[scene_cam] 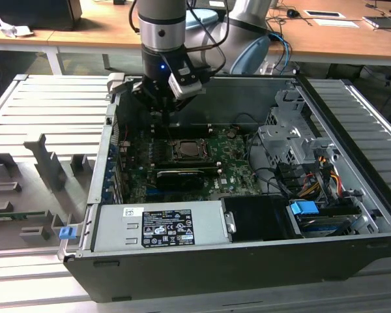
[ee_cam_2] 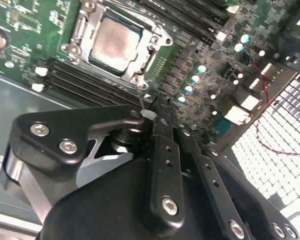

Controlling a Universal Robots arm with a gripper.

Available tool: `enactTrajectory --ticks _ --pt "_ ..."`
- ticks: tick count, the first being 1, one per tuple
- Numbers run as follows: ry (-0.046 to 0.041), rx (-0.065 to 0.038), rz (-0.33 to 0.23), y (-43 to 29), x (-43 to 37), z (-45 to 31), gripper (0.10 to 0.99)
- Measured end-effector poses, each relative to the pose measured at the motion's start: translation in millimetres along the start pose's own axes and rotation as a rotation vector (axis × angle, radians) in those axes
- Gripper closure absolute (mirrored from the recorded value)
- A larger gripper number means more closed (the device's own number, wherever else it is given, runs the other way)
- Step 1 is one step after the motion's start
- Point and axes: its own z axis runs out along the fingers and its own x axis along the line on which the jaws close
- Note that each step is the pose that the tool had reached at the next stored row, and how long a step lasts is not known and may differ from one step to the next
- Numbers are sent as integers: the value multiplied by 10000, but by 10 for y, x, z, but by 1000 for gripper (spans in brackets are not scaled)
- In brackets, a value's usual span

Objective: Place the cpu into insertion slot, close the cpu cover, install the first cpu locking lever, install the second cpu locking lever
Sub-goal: 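Install the first cpu locking lever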

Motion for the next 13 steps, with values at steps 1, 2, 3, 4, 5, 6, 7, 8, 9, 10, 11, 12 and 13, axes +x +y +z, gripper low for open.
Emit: enactTrajectory --ticks 1,2,3,4,5,6,7,8,9,10,11,12,13 --pt "1 0 -9 -1 18 9 980" --pt "1 1 -17 -2 33 17 980" --pt "2 0 -28 -3 52 28 980" --pt "2 0 -39 -4 68 37 980" --pt "1 -1 -54 -5 87 47 980" --pt "2 -1 -66 -6 100 55 980" --pt "3 -1 -83 -6 119 68 980" --pt "3 -1 -93 -6 131 78 980" --pt "4 -1 -104 0 143 93 980" --pt "6 1 -111 10 150 104 980" --pt "7 -1 -118 22 155 112 980" --pt "9 -1 -122 32 158 118 980" --pt "11 -1 -127 49 162 125 980"
